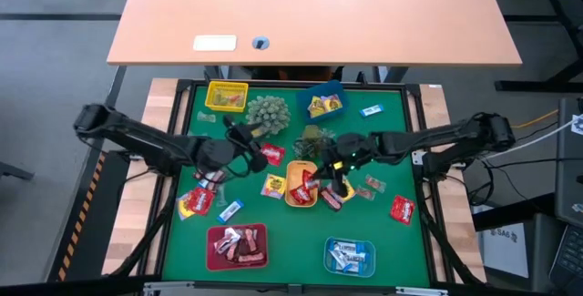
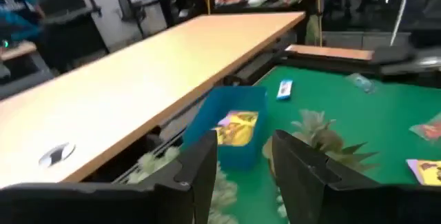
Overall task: Sort candy
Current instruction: Put the red candy into the light orange bin, then put the yellow candy into the blue bin
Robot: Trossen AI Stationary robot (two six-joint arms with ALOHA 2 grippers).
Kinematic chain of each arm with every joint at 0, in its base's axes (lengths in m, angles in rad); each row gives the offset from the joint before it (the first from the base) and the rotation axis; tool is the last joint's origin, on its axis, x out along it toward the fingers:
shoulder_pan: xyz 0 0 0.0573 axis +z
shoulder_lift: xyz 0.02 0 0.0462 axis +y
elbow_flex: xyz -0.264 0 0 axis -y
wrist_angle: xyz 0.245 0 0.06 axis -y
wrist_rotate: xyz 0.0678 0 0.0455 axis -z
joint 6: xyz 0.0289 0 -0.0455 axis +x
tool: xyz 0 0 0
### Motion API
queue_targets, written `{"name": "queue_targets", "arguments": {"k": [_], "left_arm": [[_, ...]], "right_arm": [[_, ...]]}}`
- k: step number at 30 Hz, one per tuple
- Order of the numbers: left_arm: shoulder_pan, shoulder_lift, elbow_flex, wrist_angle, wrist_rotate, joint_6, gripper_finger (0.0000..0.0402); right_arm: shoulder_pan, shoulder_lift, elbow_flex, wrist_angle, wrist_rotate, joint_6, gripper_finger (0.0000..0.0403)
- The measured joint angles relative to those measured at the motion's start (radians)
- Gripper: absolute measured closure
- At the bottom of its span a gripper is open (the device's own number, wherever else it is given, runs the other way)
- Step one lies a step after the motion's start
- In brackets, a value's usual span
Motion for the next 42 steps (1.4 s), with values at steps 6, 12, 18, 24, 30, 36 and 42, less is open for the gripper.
{"name": "queue_targets", "arguments": {"k": [6, 12, 18, 24, 30, 36, 42], "left_arm": [[0.047, -0.107, 0.0, -0.372, 0.075, -0.181, 0.0273], [0.093, -0.107, 0.0, -0.634, 0.174, -0.324, 0.0273], [0.123, -0.077, 0.0, -0.699, 0.201, -0.385, 0.0273], [0.165, -0.029, 0.0, -0.7, 0.274, -0.387, 0.0273], [0.22, 0.037, 0.0, -0.694, 0.349, -0.484, 0.0273], [0.285, 0.112, -0.001, -0.663, 0.385, -0.489, 0.0273], [0.327, 0.169, -0.001, -0.623, 0.386, -0.453, 0.0273]], "right_arm": [[0.013, 0.075, 0.0, 0.069, 0.002, -0.009, 0.04], [0.013, 0.117, 0.0, 0.085, 0.015, -0.009, 0.04], [0.013, 0.137, 0.0, 0.114, 0.008, -0.061, 0.04], [0.013, 0.137, 0.001, 0.134, 0.005, -0.062, 0.0356], [0.013, 0.137, 0.001, 0.126, 0.005, -0.062, 0.0266], [0.013, 0.136, 0.001, 0.127, 0.005, -0.062, 0.0209], [0.013, 0.136, 0.001, 0.126, 0.005, -0.062, 0.0189]]}}
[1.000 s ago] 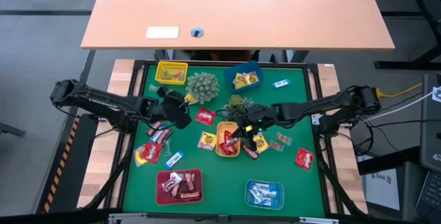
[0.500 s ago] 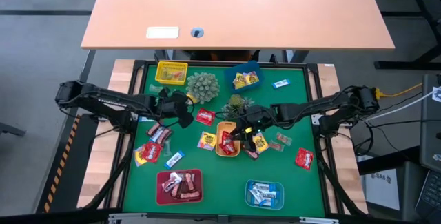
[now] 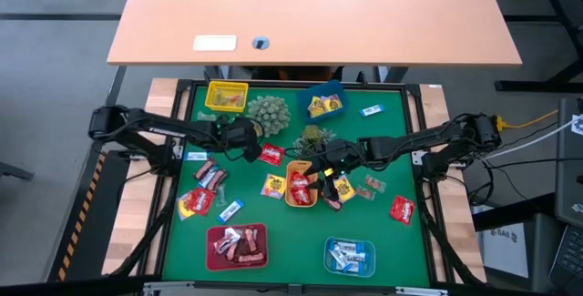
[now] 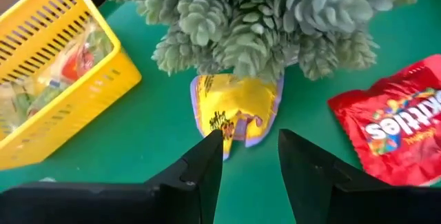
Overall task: Sort candy
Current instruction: Put the yellow candy into the blue bin
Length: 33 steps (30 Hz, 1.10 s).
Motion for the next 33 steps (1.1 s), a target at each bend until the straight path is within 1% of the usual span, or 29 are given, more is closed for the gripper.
{"name": "queue_targets", "arguments": {"k": [6, 10, 19, 25, 29, 33], "left_arm": [[0.028, 0.052, 0.0, 0.091, 0.0, 0.043, 0.0273], [0.045, 0.097, 0.0, 0.12, 0.0, 0.05, 0.0273], [0.077, 0.198, 0.0, 0.125, 0.026, 0.052, 0.0273], [0.085, 0.23, 0.0, 0.129, 0.037, 0.053, 0.0275], [0.084, 0.232, 0.0, 0.129, 0.044, 0.053, 0.0298], [0.084, 0.232, 0.0, 0.128, 0.046, 0.053, 0.0342]], "right_arm": [[0.0, 0.0, 0.0, 0.0, 0.009, 0.0, 0.0189], [0.0, 0.0, 0.0, 0.0, 0.009, 0.0, 0.0189], [0.0, 0.0, 0.0, 0.0, 0.01, 0.0, 0.0189], [0.0, 0.0, 0.0, 0.0, 0.01, 0.0, 0.0189], [0.0, 0.0, 0.0, 0.0, 0.01, 0.0, 0.0189], [0.0, 0.0, 0.0, 0.0, 0.01, 0.0, 0.0189]]}}
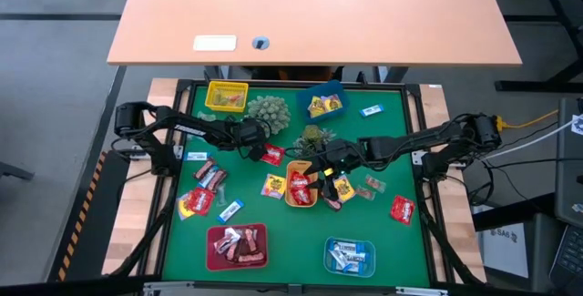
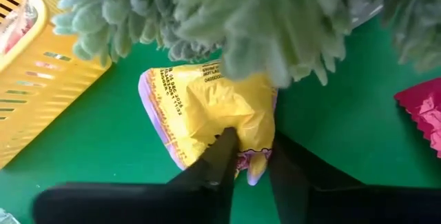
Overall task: Sort candy
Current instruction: Put the yellow candy into the blue bin
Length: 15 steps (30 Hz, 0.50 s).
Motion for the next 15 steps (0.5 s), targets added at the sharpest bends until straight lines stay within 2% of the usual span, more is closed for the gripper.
{"name": "queue_targets", "arguments": {"k": [5, 11, 15], "left_arm": [[-0.003, 0.0, 0.0, 0.0, 0.002, 0.0, 0.0395], [-0.034, 0.0, 0.0, -0.003, 0.006, -0.001, 0.04], [-0.076, -0.016, 0.0, -0.003, 0.073, -0.007, 0.0401]], "right_arm": [[0.0, 0.0, 0.0, 0.0, 0.0, 0.0, 0.0189], [0.0, 0.0, 0.0, 0.0, -0.001, 0.0, 0.0189], [0.0, 0.0, 0.0, 0.0, -0.034, 0.0, 0.0189]]}}
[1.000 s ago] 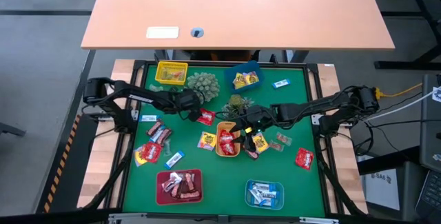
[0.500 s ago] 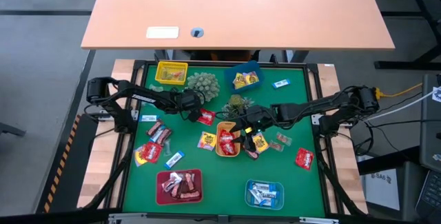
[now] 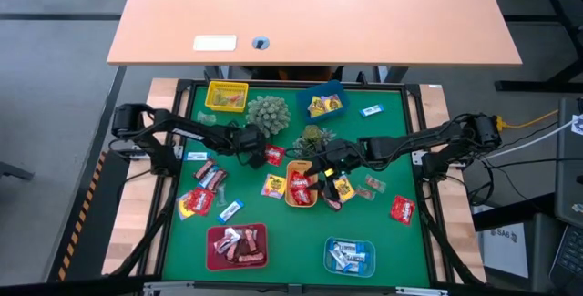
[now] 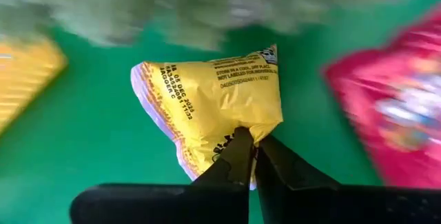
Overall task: Sort candy
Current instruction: Put the yellow candy into the blue bin
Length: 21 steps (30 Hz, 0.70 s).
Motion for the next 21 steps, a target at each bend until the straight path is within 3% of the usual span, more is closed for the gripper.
{"name": "queue_targets", "arguments": {"k": [7, 16, 21], "left_arm": [[-0.11, -0.046, 0.04, -0.022, 0.053, -0.004, 0.0401], [-0.224, -0.071, 0.177, -0.035, 0.043, 0.004, 0.0401], [-0.242, -0.071, 0.219, 0.13, 0.015, 0.067, 0.0401]], "right_arm": [[0.0, 0.0, 0.026, -0.047, -0.015, 0.0, 0.0189], [0.0, -0.001, 0.218, -0.396, -0.014, -0.053, 0.0189], [0.001, -0.001, 0.265, -0.419, -0.011, -0.053, 0.0189]]}}
